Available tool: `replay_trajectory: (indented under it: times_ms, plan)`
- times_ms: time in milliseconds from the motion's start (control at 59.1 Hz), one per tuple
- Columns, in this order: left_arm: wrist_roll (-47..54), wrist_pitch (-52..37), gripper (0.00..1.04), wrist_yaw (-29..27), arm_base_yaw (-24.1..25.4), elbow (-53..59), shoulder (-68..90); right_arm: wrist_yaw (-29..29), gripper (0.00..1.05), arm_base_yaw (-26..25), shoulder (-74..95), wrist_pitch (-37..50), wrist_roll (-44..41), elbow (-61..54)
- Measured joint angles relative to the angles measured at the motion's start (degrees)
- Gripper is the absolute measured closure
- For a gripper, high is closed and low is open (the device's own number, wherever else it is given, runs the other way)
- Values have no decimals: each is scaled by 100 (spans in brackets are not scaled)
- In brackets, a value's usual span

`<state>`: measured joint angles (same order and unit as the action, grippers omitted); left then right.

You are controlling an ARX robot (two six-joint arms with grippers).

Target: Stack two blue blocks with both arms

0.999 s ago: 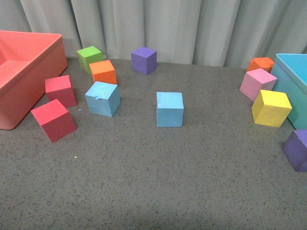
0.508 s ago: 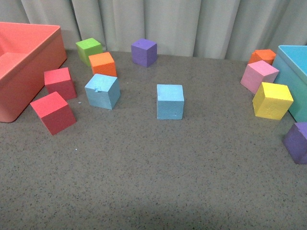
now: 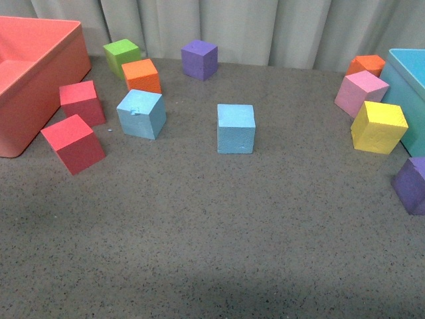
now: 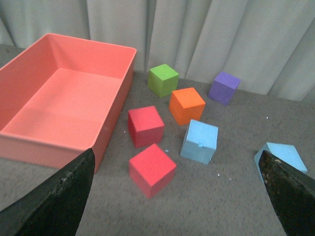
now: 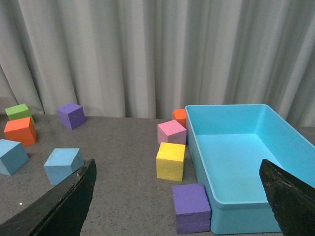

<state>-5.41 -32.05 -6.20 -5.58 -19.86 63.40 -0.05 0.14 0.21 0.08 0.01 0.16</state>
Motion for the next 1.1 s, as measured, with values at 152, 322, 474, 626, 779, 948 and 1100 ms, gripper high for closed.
replay_trajectory:
  times_ms: [152,322,474,626,779,948,1100]
  plan:
    - [420,31,7,144,-225,-1733,2658,-2,10,0,0,0,0,0]
    - [518,1134,7,608,-400,-3484,4227,-2,10,0,0,0,0,0]
    - [546,1786,7,540,-553,-4465,4933,-2,10,0,0,0,0,0]
    - [710,2319,7,424,-660,-5274,5652,-2,10,0,0,0,0,0]
    - [708,2704,7,358,-673,-5681,6028,-2,10,0,0,0,0,0]
    - [682,3086,7,415,-664,-6035,6387,-2,10,0,0,0,0,0]
    - [682,3115,7,323,-664,-6210,6605,-2,10,0,0,0,0,0]
